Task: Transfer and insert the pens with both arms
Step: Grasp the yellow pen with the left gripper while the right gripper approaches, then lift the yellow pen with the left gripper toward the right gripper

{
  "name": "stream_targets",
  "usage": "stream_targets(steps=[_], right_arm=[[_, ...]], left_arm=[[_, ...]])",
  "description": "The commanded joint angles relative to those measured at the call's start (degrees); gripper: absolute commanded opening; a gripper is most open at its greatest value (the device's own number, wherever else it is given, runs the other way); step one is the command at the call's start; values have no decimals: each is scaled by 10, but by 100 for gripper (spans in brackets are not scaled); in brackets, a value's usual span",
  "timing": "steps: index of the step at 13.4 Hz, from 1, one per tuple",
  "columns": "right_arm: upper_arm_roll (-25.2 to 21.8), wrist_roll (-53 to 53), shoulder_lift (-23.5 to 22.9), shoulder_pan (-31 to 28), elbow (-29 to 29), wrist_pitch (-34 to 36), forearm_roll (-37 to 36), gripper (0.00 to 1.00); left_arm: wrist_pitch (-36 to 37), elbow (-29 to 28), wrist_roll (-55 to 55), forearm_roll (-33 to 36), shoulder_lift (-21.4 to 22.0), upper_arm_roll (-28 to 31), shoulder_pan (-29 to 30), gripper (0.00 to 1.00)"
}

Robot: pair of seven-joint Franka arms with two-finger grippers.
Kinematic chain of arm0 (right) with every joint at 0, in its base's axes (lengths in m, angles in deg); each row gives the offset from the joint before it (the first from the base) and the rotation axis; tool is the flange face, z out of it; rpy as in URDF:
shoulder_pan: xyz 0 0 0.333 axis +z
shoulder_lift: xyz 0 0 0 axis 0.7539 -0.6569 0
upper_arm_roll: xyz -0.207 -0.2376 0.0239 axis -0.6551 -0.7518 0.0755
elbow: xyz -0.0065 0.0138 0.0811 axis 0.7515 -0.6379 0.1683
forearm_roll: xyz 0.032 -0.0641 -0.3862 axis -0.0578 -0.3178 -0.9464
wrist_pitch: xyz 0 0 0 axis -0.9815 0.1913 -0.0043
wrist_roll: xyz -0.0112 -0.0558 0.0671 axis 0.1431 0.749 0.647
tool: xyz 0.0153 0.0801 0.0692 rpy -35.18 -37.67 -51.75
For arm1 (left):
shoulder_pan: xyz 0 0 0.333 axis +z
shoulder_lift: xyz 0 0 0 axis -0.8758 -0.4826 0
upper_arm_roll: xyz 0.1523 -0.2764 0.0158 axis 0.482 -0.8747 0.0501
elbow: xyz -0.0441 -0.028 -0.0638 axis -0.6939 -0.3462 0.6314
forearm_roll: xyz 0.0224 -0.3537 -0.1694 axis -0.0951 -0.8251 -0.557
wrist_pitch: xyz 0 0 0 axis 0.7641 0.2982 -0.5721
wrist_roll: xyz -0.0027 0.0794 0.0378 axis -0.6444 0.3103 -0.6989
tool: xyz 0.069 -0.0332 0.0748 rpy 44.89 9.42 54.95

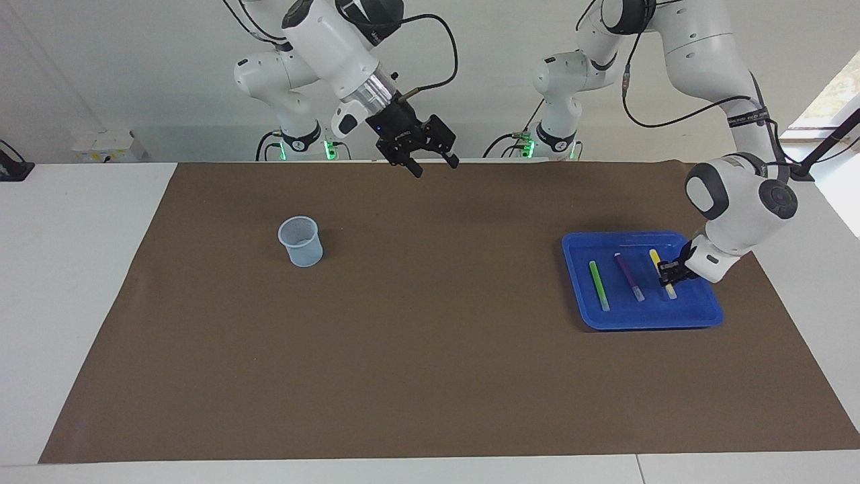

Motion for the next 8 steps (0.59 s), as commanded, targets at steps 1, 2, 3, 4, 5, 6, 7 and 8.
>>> stream_targets(steps=[1, 2, 3, 4, 5, 6, 7, 8], right_arm=[[2, 9, -4, 5, -6, -16, 14, 100], [2, 10, -6, 17, -6, -18, 15, 100], [2, 10, -7, 20, -7, -26, 32, 100], [2, 11, -9, 21, -7, -37, 56, 100], [2, 17, -9, 21, -7, -41, 69, 100], [2, 21, -10, 22, -7, -44, 72, 100], [2, 22, -10, 25, -6, -45, 72, 100], [2, 25, -10, 32, -6, -46, 80, 100]], left_arm=[[82, 35, 109, -4, 23, -2, -35, 0], [127, 51, 160, -9, 32, -3, -50, 0], [171, 76, 214, -35, 39, -3, -61, 0], [217, 101, 272, -77, 50, -3, -74, 0], [263, 122, 337, -114, 57, -3, -81, 0], [300, 131, 408, -145, 68, -4, -84, 0], [309, 124, 468, -177, 86, -5, -92, 0], [310, 116, 518, -219, 101, -5, -93, 0]])
